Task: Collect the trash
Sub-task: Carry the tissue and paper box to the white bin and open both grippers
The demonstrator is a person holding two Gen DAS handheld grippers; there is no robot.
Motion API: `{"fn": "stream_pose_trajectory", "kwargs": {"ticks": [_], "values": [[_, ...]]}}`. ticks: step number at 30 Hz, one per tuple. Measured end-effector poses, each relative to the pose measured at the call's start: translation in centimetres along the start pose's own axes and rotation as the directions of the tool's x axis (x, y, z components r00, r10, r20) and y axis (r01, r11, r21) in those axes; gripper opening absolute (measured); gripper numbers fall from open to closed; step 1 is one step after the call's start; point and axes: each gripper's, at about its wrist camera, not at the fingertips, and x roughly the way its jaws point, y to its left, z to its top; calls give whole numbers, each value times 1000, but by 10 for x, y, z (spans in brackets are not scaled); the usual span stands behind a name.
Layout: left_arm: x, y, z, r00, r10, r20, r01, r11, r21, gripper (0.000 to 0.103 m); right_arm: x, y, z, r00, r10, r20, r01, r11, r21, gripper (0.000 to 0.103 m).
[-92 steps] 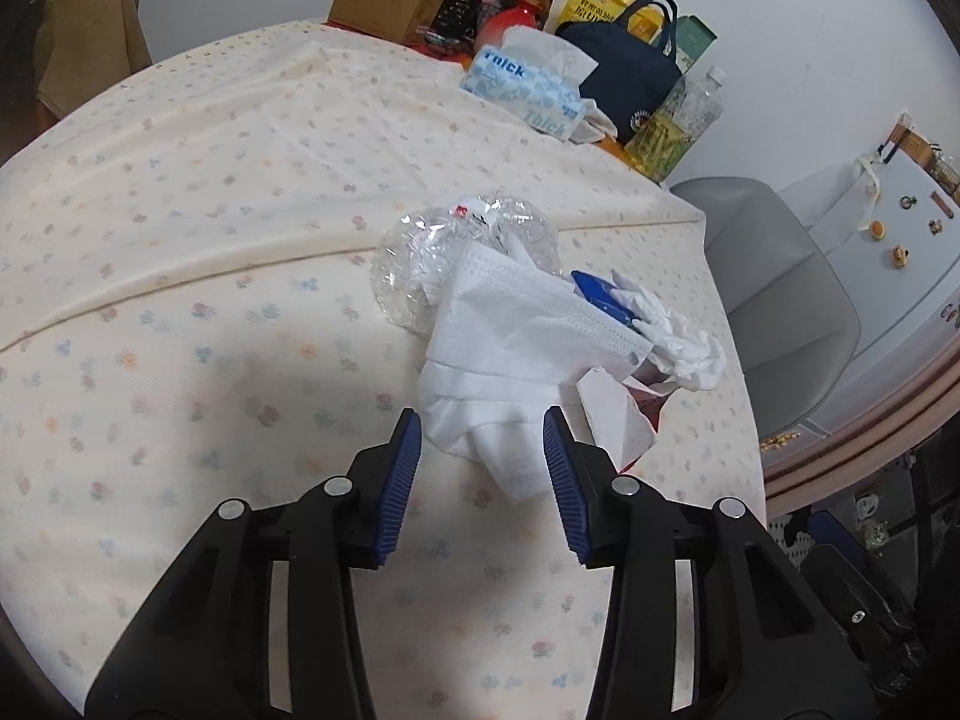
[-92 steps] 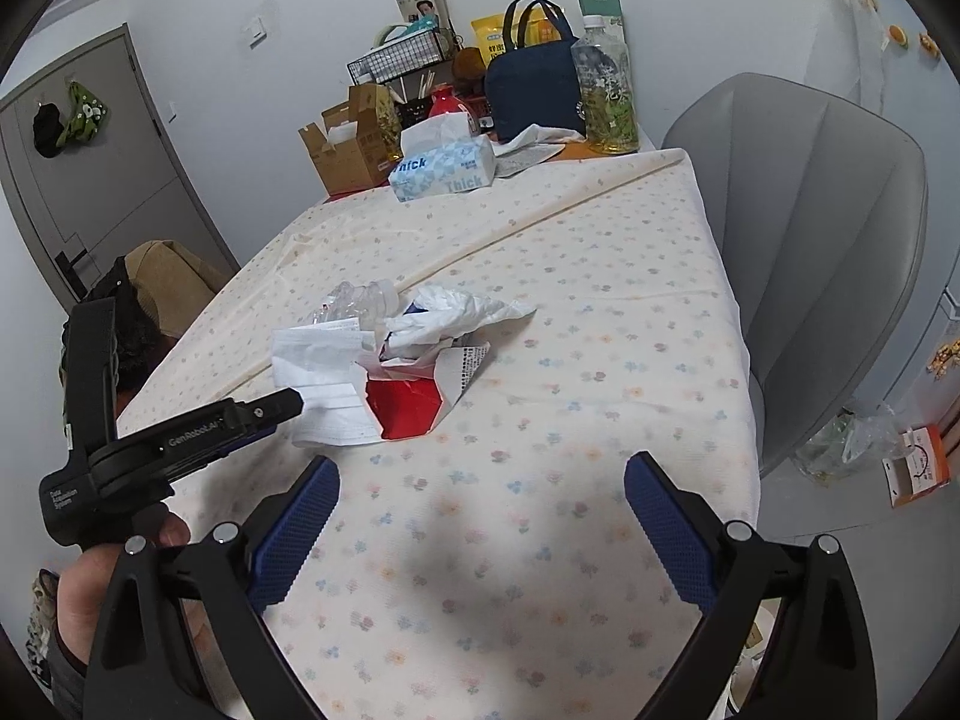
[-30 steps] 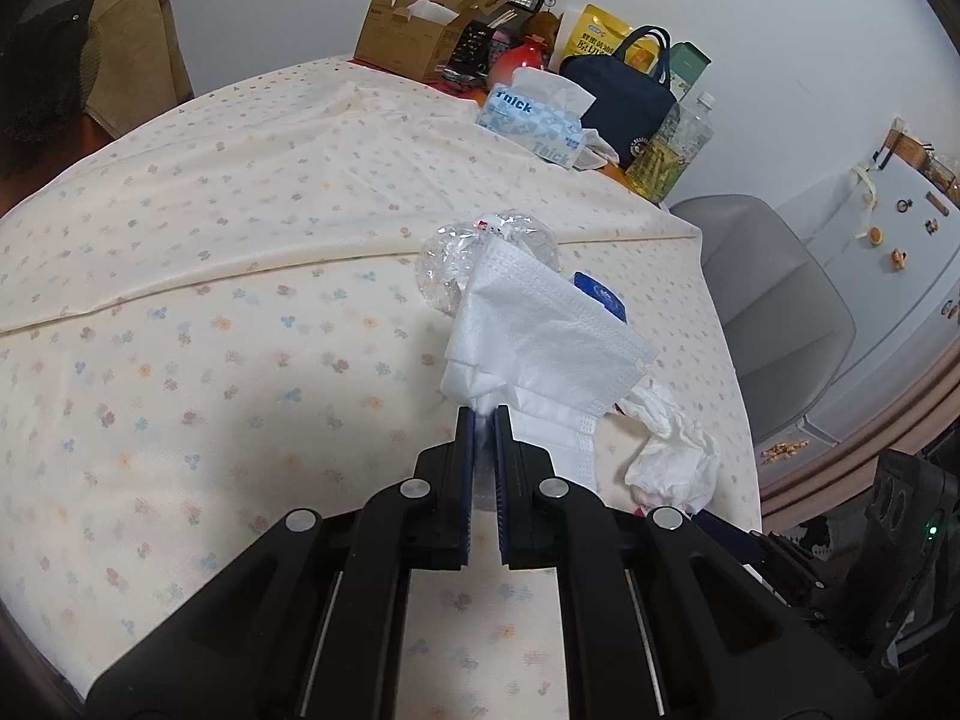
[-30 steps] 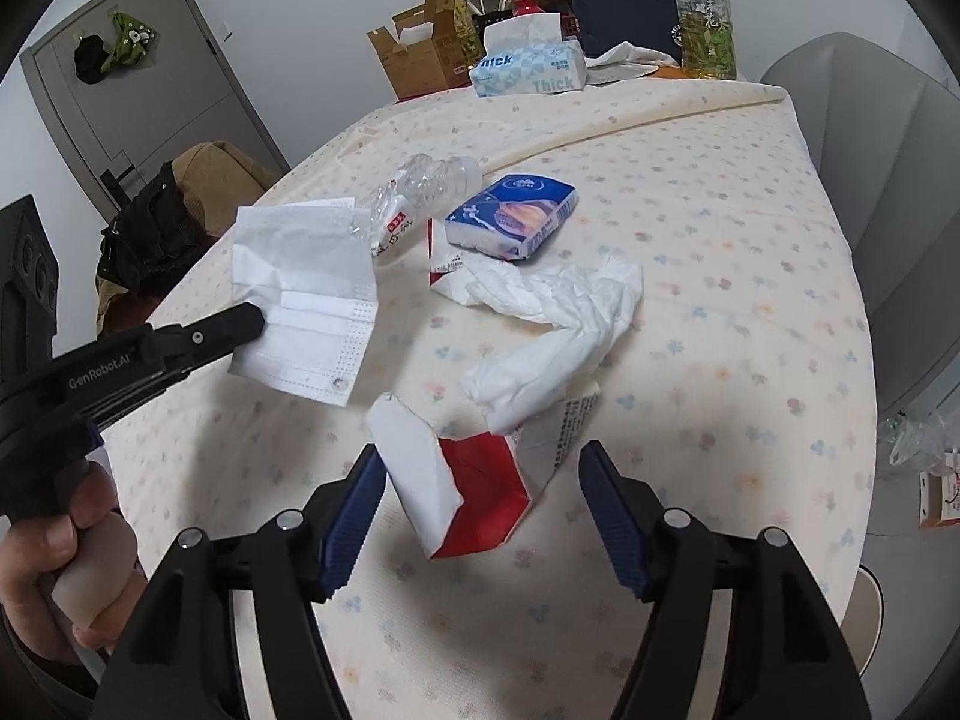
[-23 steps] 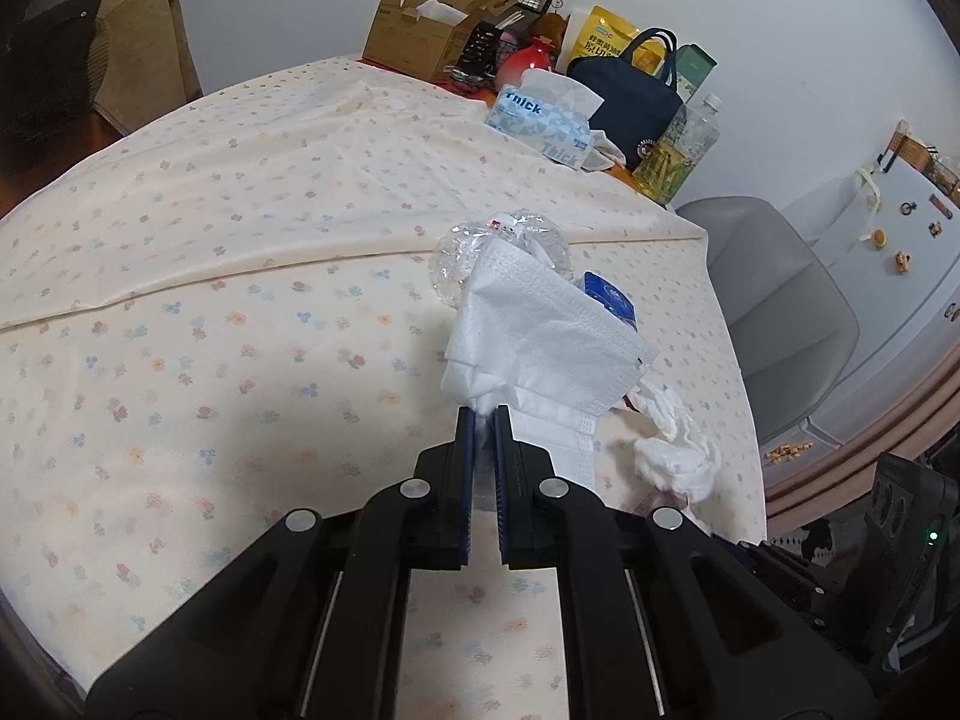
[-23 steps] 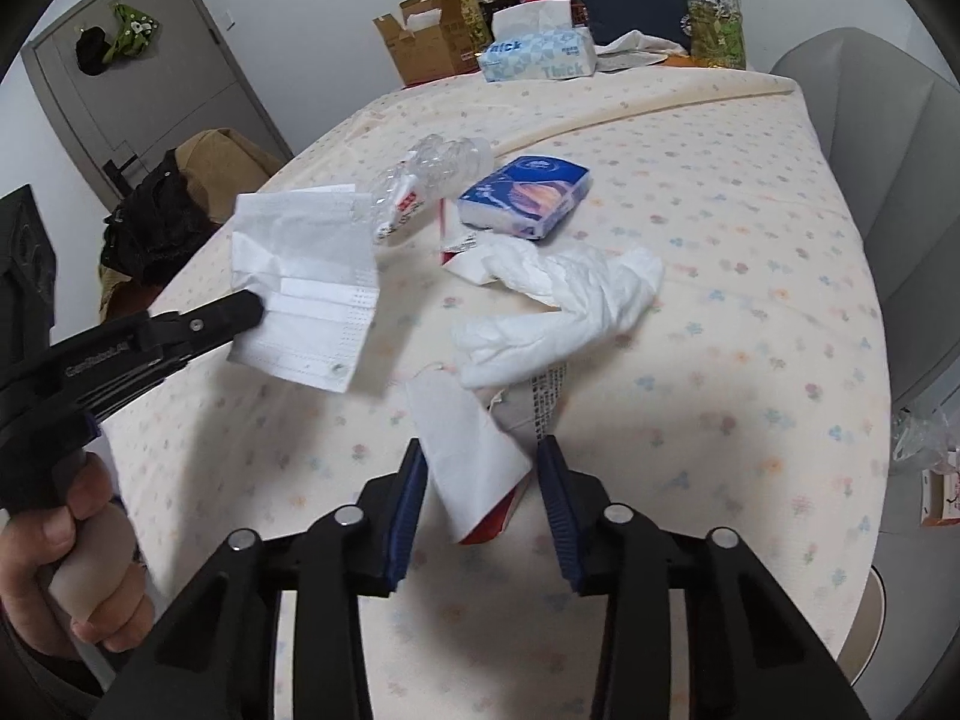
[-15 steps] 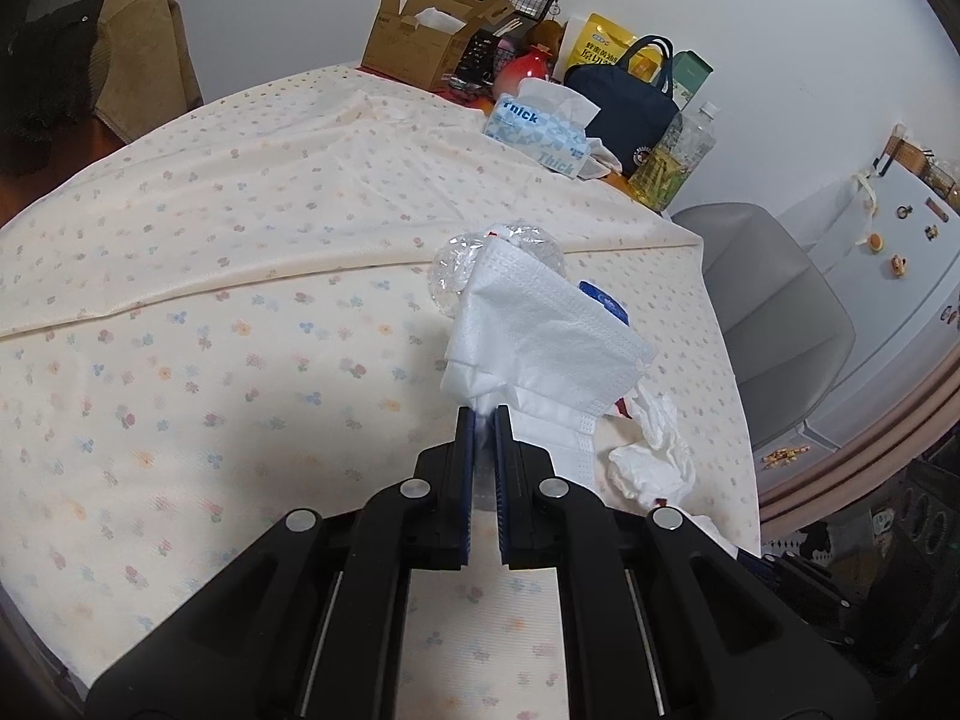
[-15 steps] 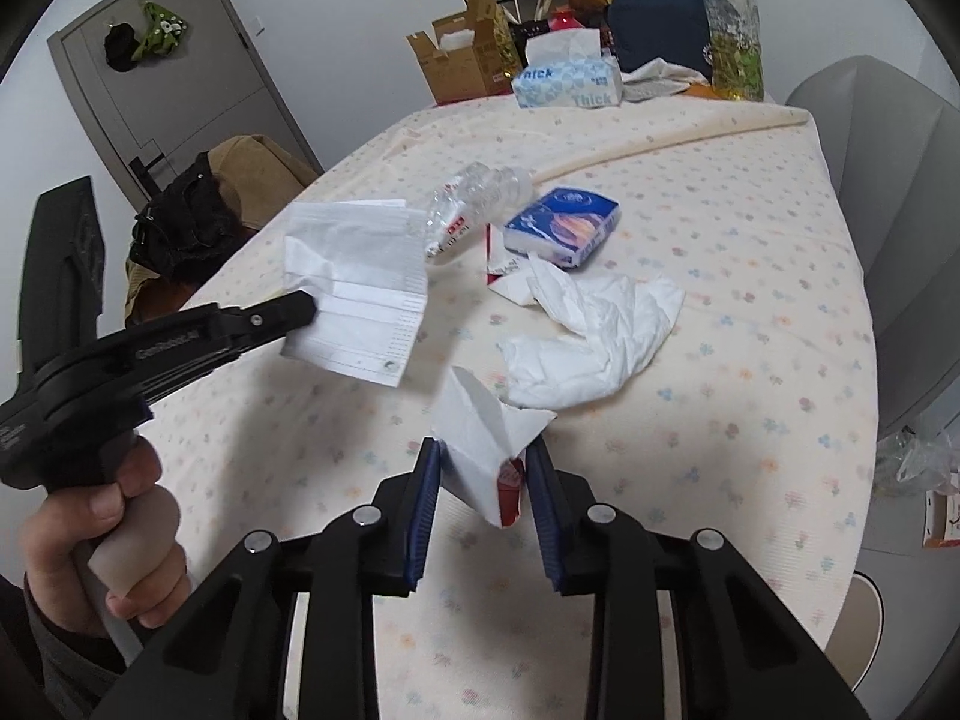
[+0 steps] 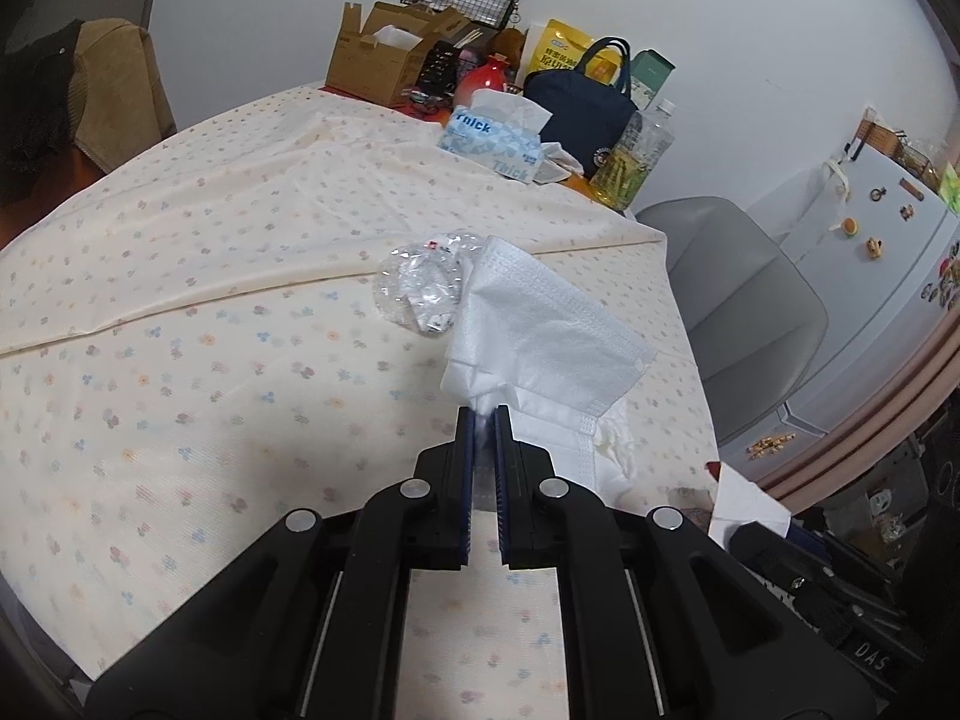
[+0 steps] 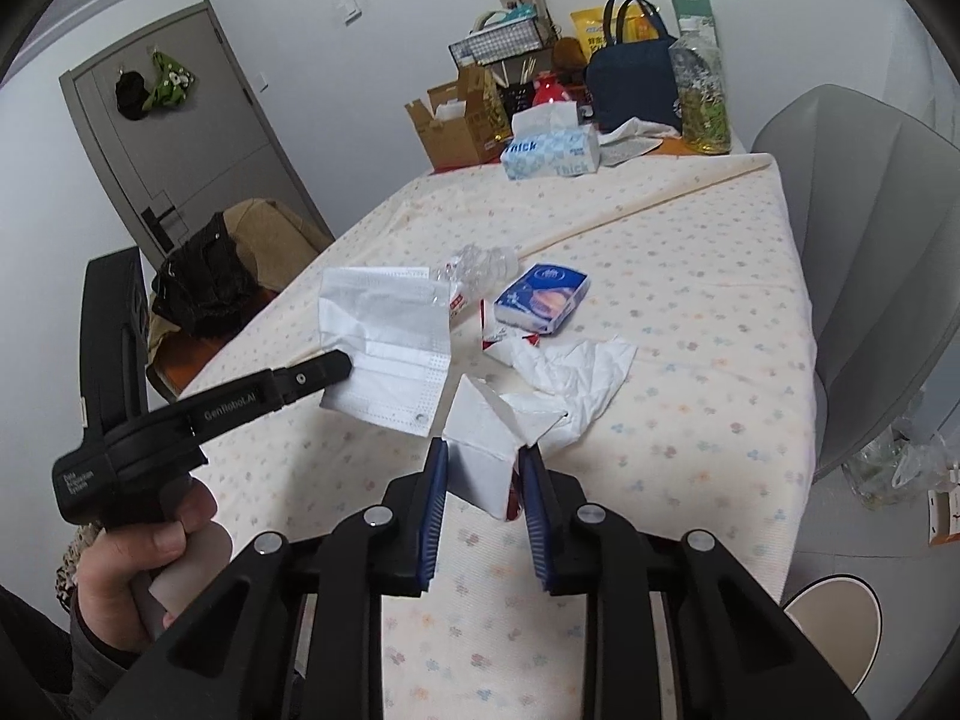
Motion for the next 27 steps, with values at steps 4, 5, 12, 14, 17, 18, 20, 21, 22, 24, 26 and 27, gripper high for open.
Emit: {"fn": "stream_pose_trajectory", "kwargs": {"ticks": [4,5,12,14,17,18,20,21,22,24,26,27], "values": [[-3,-12,-4,1000,-13,5,13,1000,16,7,-13,-7,0,1000,-16,23,15,1000,18,24],[-4,-17,-5,1000,-18,4,18,1000,23,7,-16,-9,0,999,-24,29,23,999,23,24],[-7,-50,-13,999,-50,-1,50,995,85,7,-41,-31,-4,993,-86,78,79,993,83,24],[-8,-59,-15,998,-59,-4,59,993,104,7,-48,-39,-6,991,-102,87,93,990,102,24],[-7,-76,-18,997,-76,-8,77,988,134,7,-61,-51,-9,986,-135,102,121,984,131,24],[-7,-81,-19,997,-81,-9,81,987,142,7,-63,-55,-10,984,-141,105,126,982,138,24],[-6,-93,-21,996,-92,-12,93,983,160,7,-70,-62,-12,981,-157,112,139,979,151,24],[-6,-97,-22,995,-96,-14,97,981,168,7,-74,-66,-14,979,-167,116,148,976,159,25],[-5,-102,-22,995,-101,-16,102,979,175,7,-78,-71,-15,977,-177,119,156,974,166,25],[-3,-113,-25,993,-112,-24,114,975,191,7,-86,-79,-19,973,-196,124,173,968,181,25],[-1,-121,-27,992,-120,-30,124,971,203,7,-93,-88,-24,967,-221,128,194,961,197,25],[1,-127,-28,991,-125,-35,130,969,211,7,-96,-90,-25,965,-228,129,199,959,203,25]]}}
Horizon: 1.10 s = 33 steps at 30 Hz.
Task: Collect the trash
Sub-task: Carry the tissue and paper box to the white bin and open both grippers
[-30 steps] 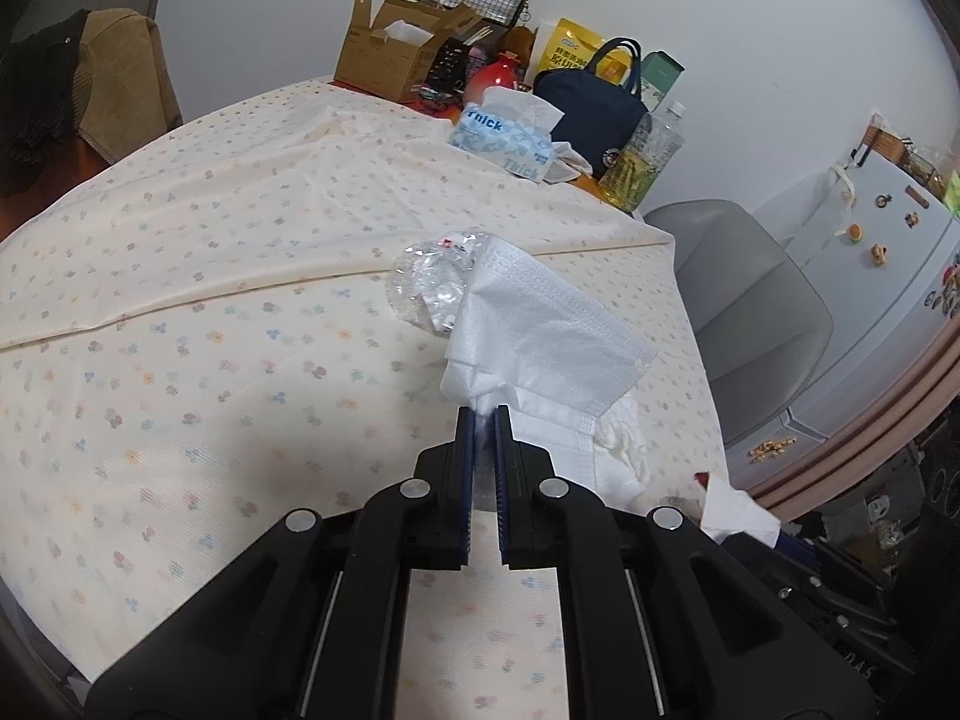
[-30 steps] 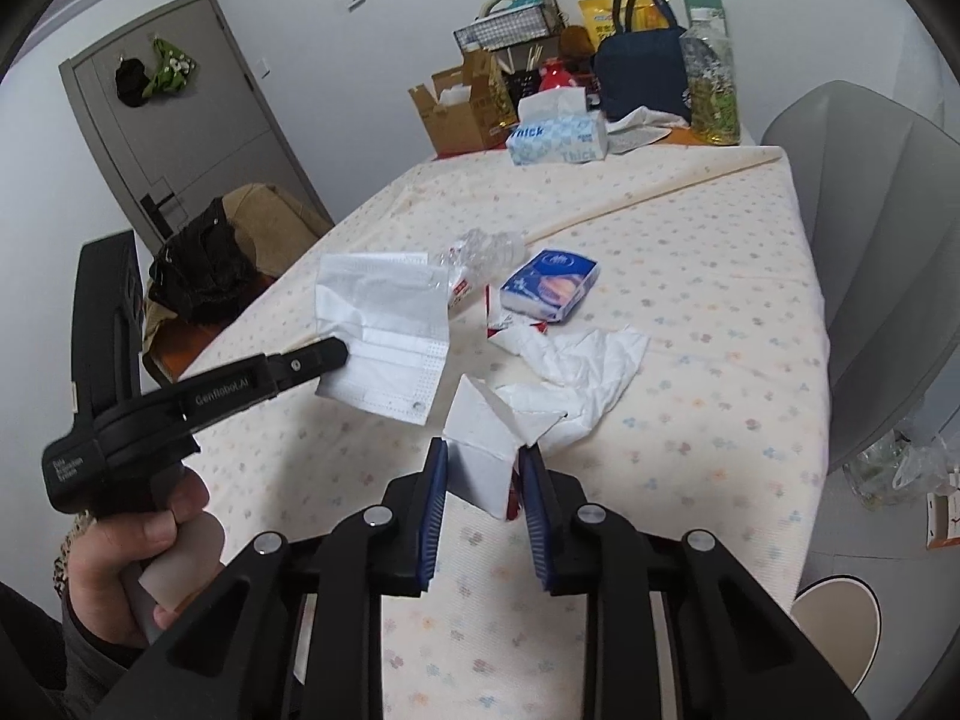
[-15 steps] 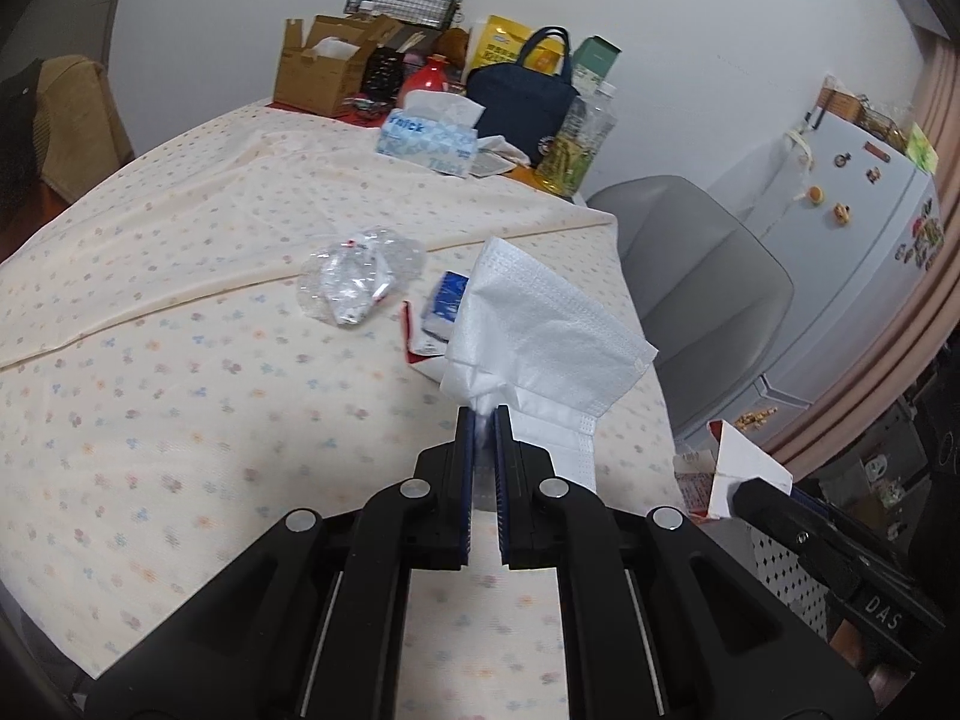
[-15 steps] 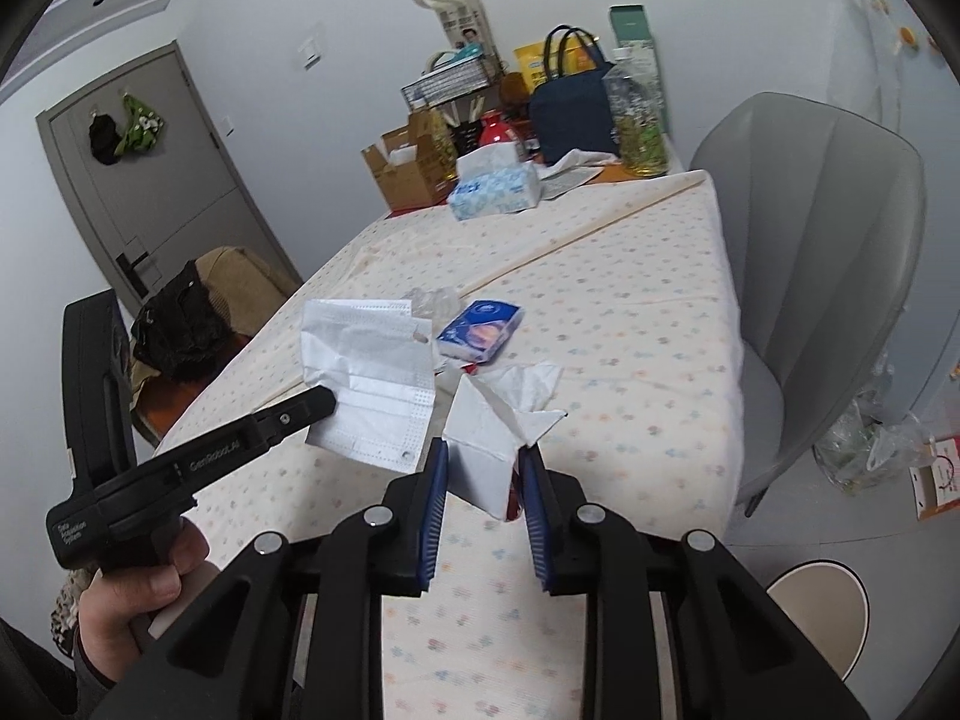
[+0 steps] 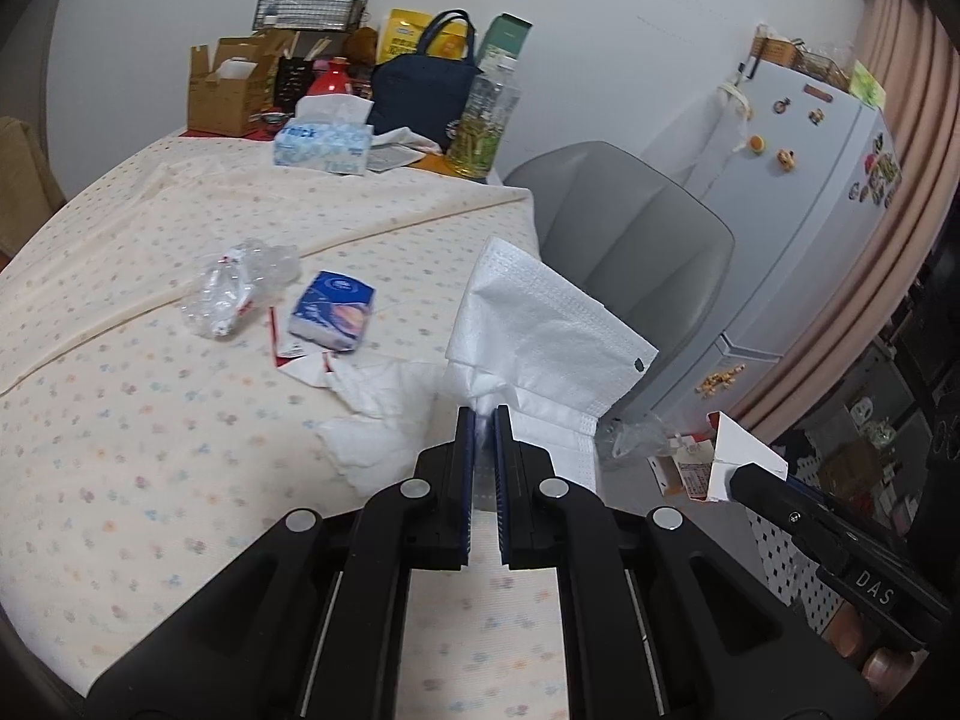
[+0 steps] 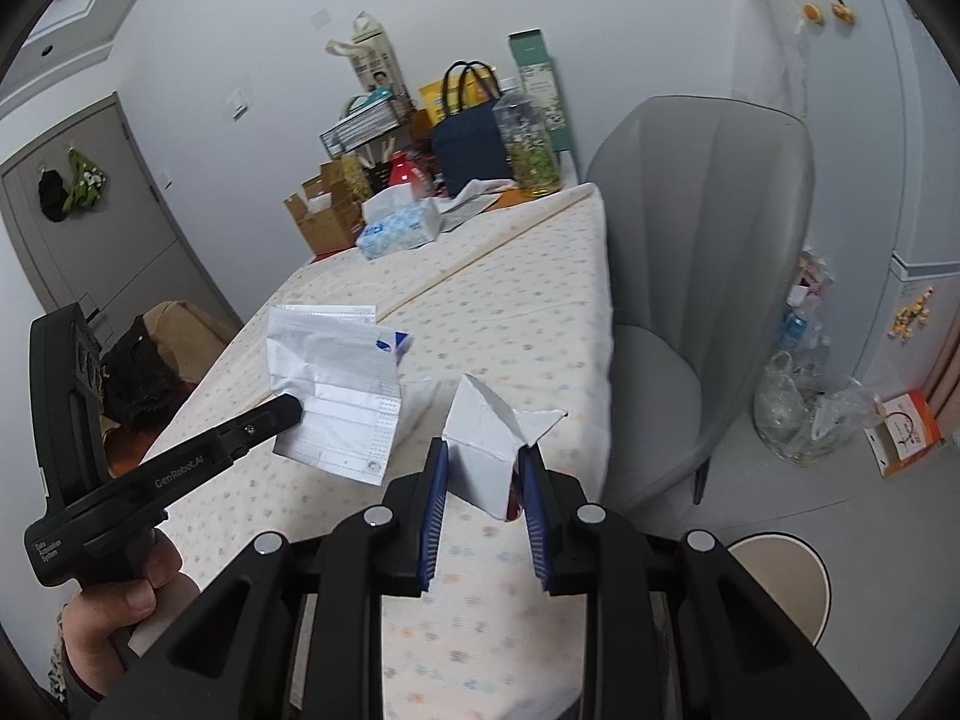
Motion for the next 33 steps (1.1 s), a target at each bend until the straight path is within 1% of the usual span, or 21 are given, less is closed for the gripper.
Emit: {"fn": "stream_pose_trajectory", "kwargs": {"ticks": [6,12,21,29,33], "values": [[13,-30,0,999,-30,-23,31,998,47,7,-14,-34,-4,998,-61,17,60,997,49,25],[29,-58,-4,997,-51,-53,56,994,89,7,-20,-70,-13,994,-111,13,110,988,105,25],[54,-96,-14,993,-63,-103,78,986,146,7,-21,-118,-30,987,-158,-6,156,971,183,25],[78,-122,-25,986,-72,-150,98,979,179,7,-17,-167,-50,978,-206,-38,208,942,264,25],[93,-138,-32,979,-88,-182,123,974,192,7,-14,-191,-59,972,-226,-62,234,921,310,26]]}}
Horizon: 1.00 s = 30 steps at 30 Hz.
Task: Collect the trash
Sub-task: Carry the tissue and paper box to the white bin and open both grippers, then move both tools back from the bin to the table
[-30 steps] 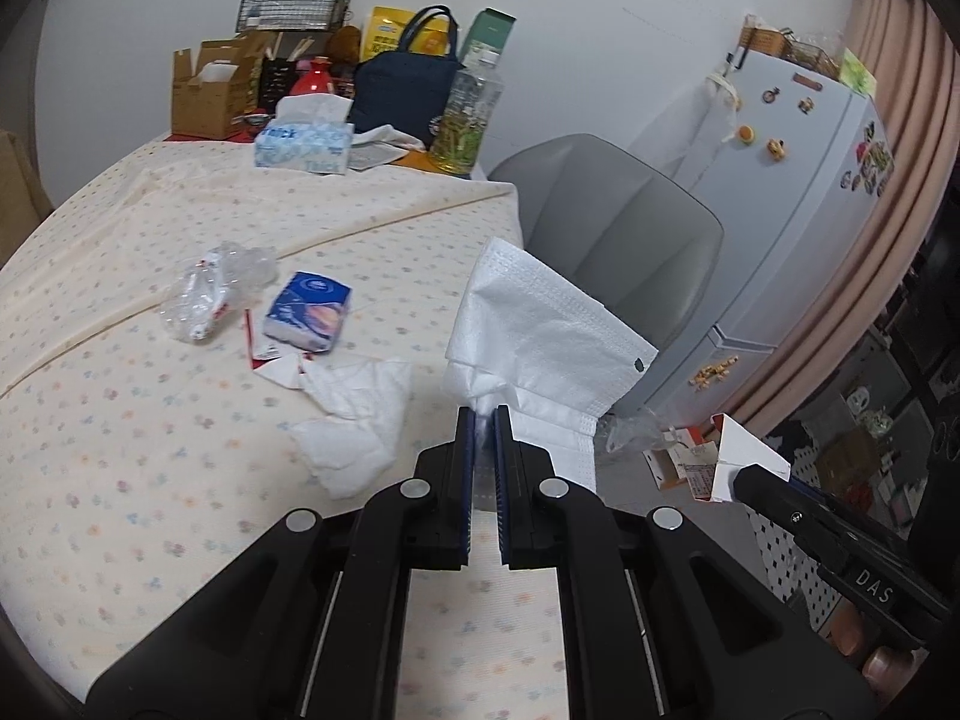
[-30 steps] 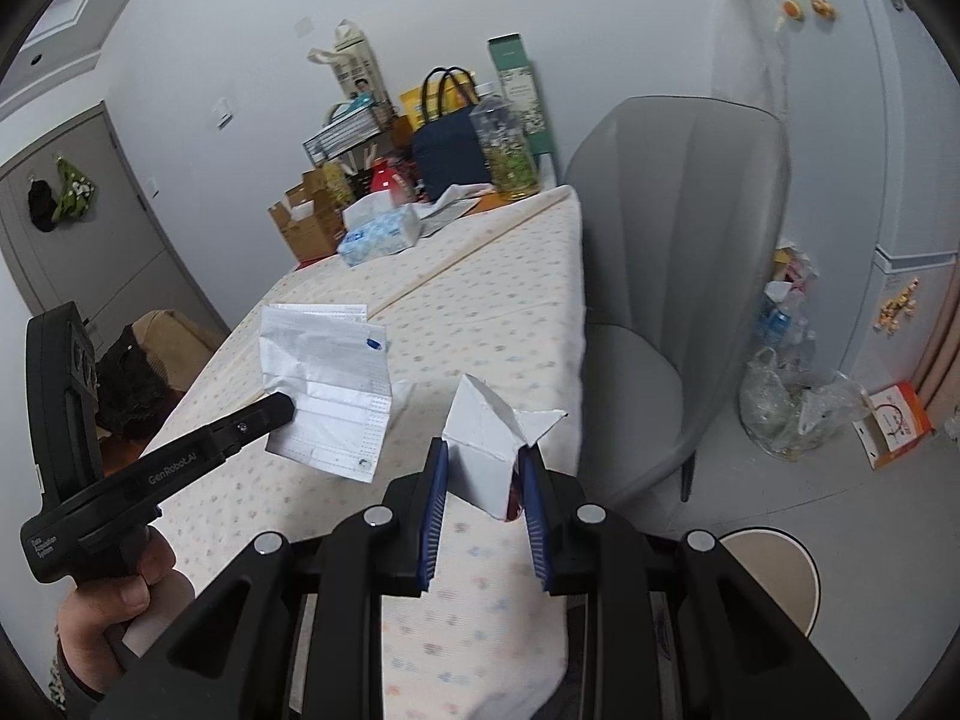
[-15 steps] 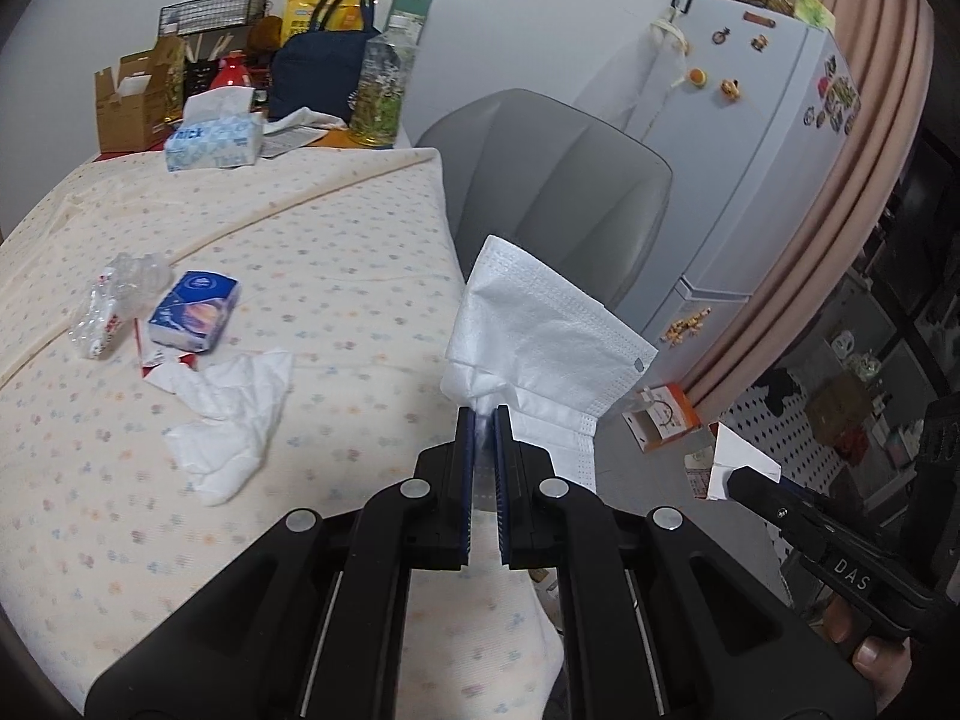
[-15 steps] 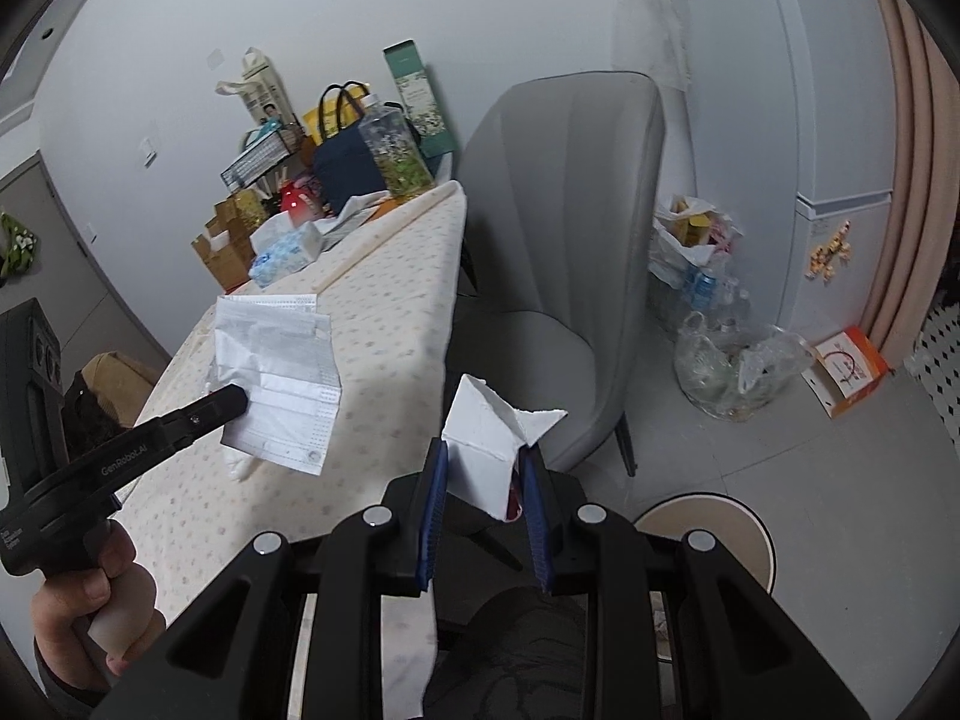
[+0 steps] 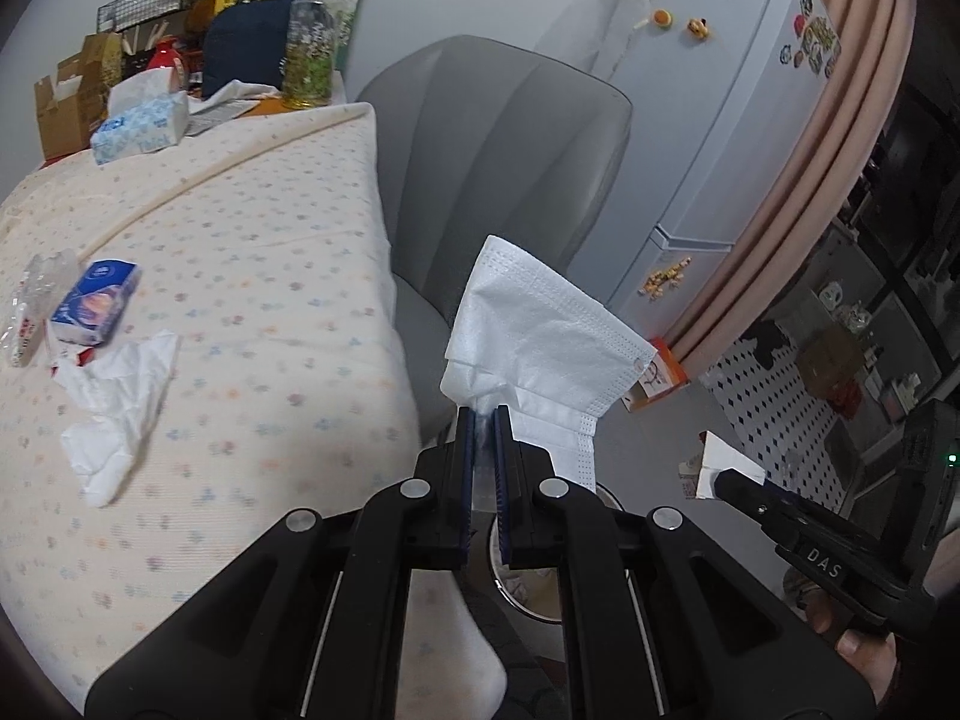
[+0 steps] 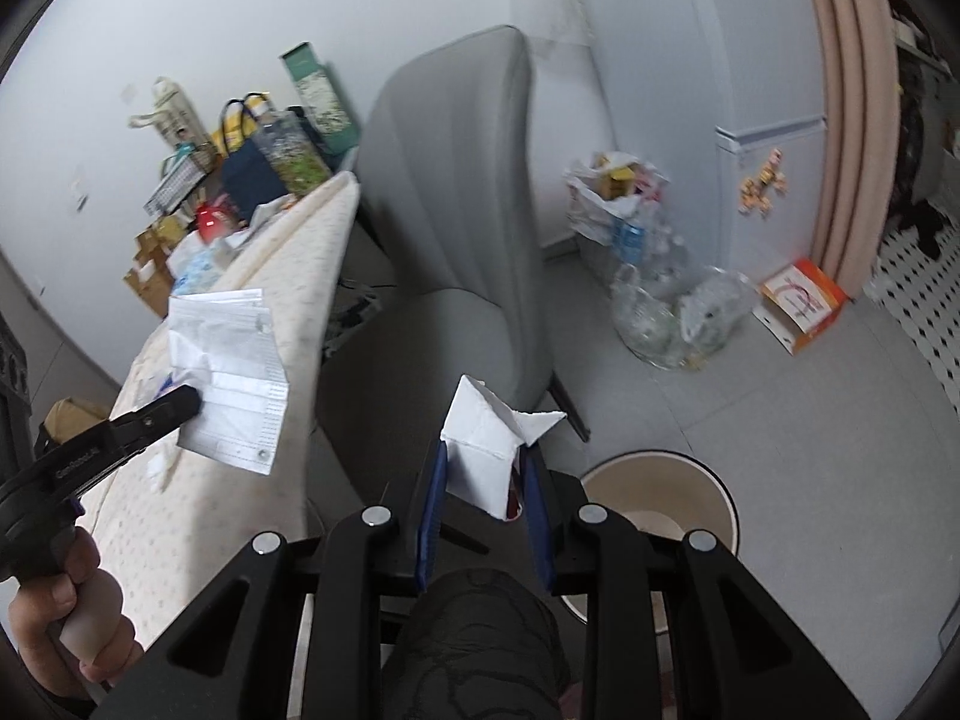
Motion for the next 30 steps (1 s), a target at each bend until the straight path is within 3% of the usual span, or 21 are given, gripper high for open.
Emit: {"fn": "stream_pose_trajectory", "kwargs": {"ticks": [2,5,7,14,19,24,26,27,28,30], "values": [[8,-9,0,1000,-9,-13,9,1000,16,7,7,-11,-1,1000,-10,-6,10,1000,20,27],[20,-20,-1,999,-18,-39,19,999,33,7,17,-30,-1,1000,-30,-8,30,997,65,37],[27,-28,-2,998,-20,-52,23,999,48,7,18,-40,-2,999,-41,0,41,995,89,54],[55,-60,-10,993,-41,-113,52,994,96,7,0,-76,-8,996,-81,24,77,988,137,57],[79,-89,-21,983,-62,-173,87,986,139,7,-27,-101,-7,987,-142,70,128,975,181,71],[101,-116,-31,964,-106,-245,149,974,168,8,-53,-126,-7,977,-185,111,154,959,238,75],[107,-122,-34,958,-118,-262,166,972,167,16,-59,-133,-7,975,-189,121,154,956,250,75],[111,-124,-35,954,-127,-272,175,971,161,28,-61,-134,-6,974,-189,122,154,955,252,75],[113,-126,-36,951,-136,-279,184,971,154,46,-62,-136,-6,974,-190,124,154,955,254,75],[112,-127,-37,951,-150,-271,194,970,143,54,-62,-138,-8,974,-188,123,152,955,256,75]]}}
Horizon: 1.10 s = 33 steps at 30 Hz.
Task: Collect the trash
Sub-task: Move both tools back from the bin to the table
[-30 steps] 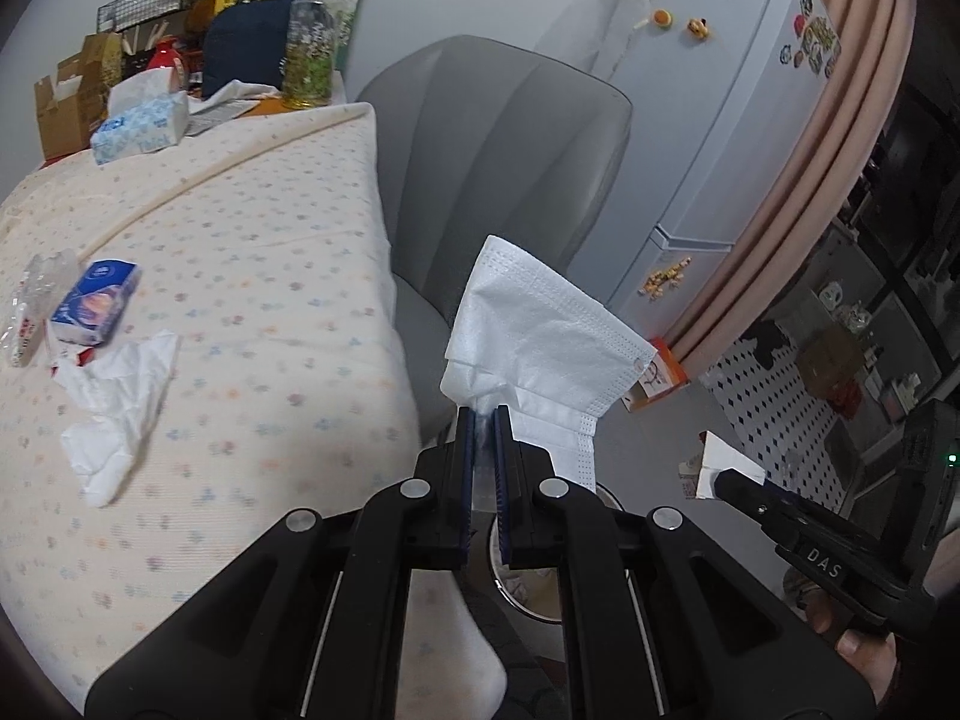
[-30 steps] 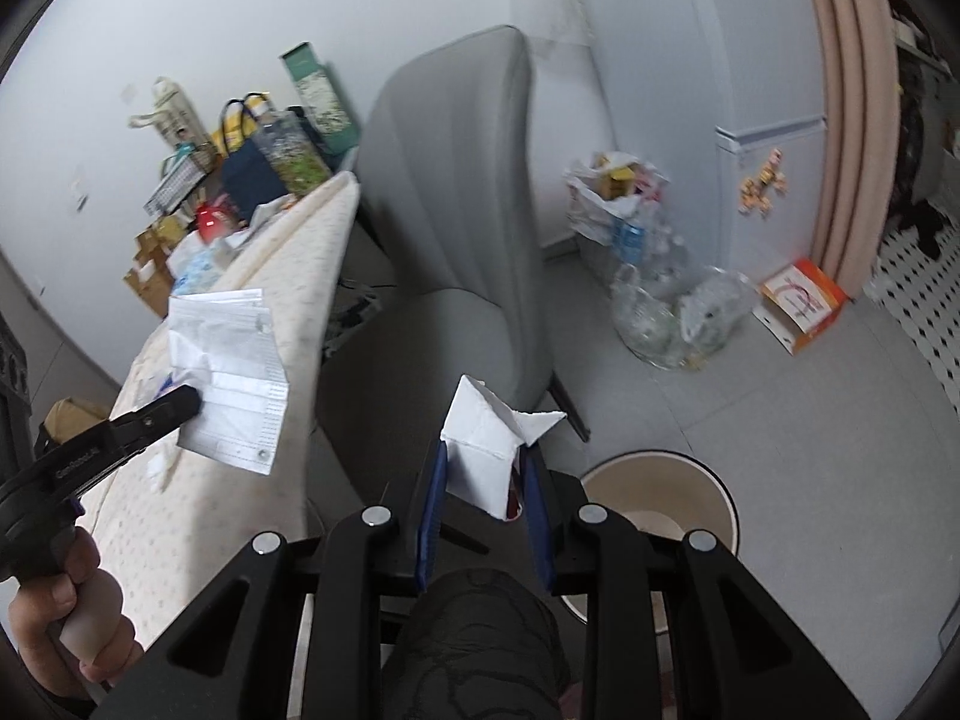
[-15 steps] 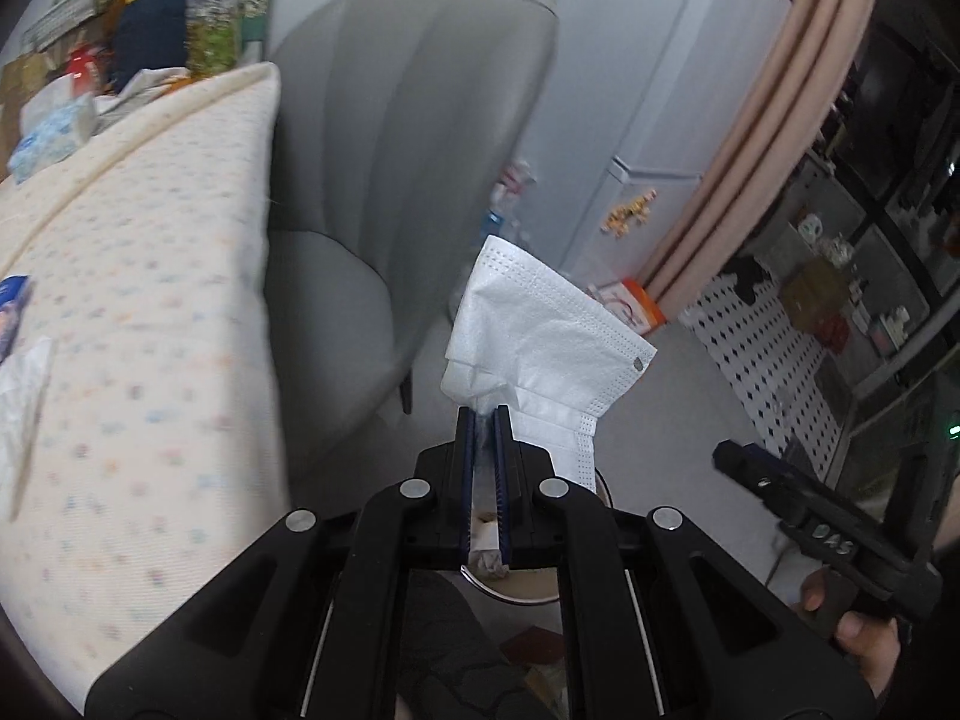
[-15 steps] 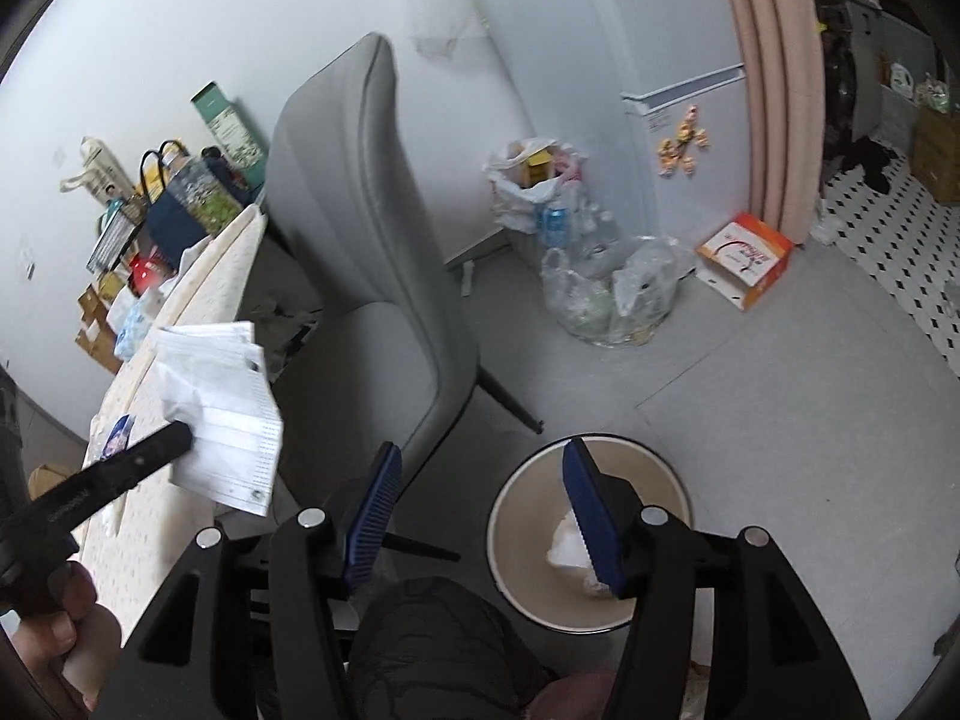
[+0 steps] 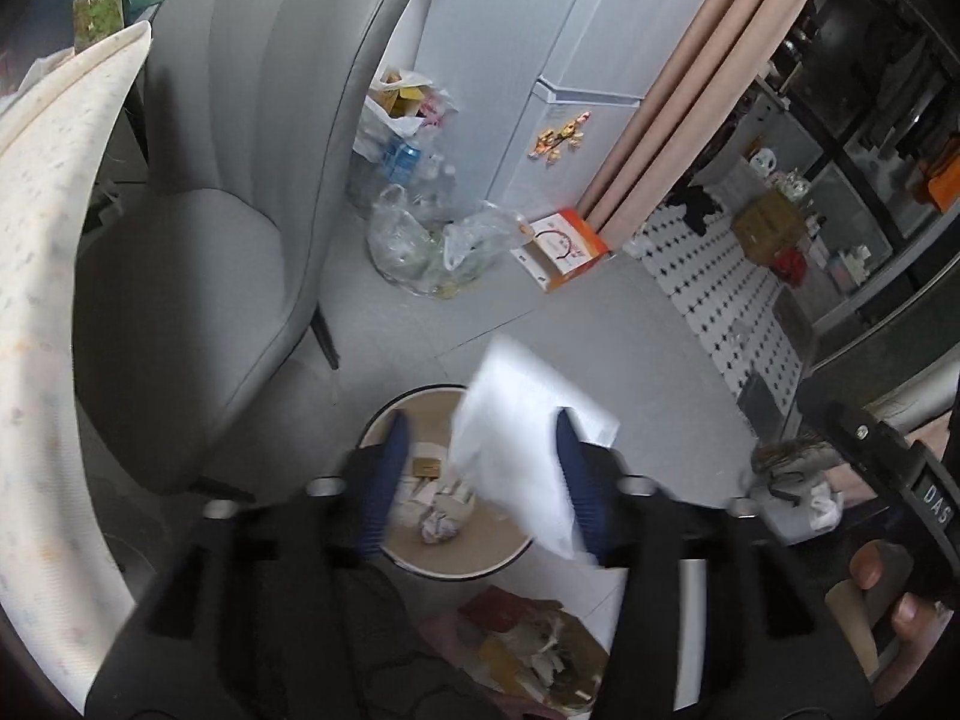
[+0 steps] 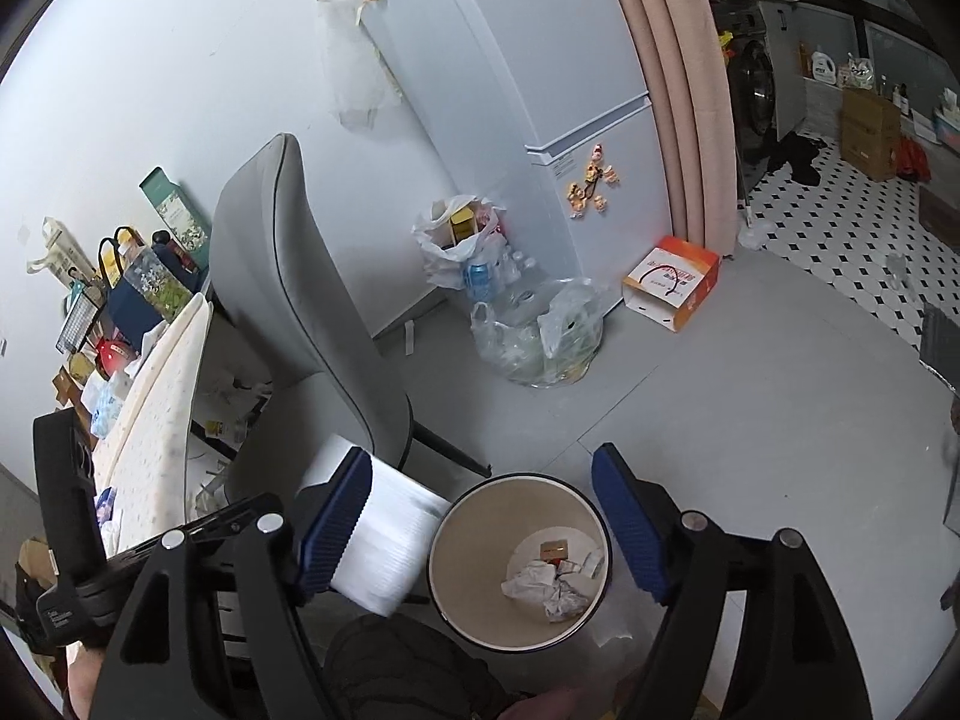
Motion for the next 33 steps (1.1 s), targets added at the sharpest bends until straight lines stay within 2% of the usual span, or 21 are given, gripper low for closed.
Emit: {"fn": "stream_pose_trajectory", "kwargs": {"ticks": [2,5,7,10,22,33], "values": [[-4,3,-1,1000,26,11,-26,1000,3,55,2,2,-2,1000,2,-6,-2,1000,0,75],[-17,14,-1,998,49,34,-49,999,-13,67,5,7,-4,1000,9,-16,-9,1000,-2,76],[-32,24,0,995,75,72,-73,997,-21,82,6,14,-5,1000,19,-16,-20,1000,-13,83],[-58,43,4,986,108,130,-102,993,-52,95,5,28,-7,999,43,-13,-43,999,-29,94],[-151,139,-3,937,228,266,-160,954,-253,97,14,120,-18,987,149,-59,-157,976,-149,96],[-212,223,-38,887,327,326,-175,891,-419,97,15,241,-43,958,258,-128,-286,905,-316,95]]}}
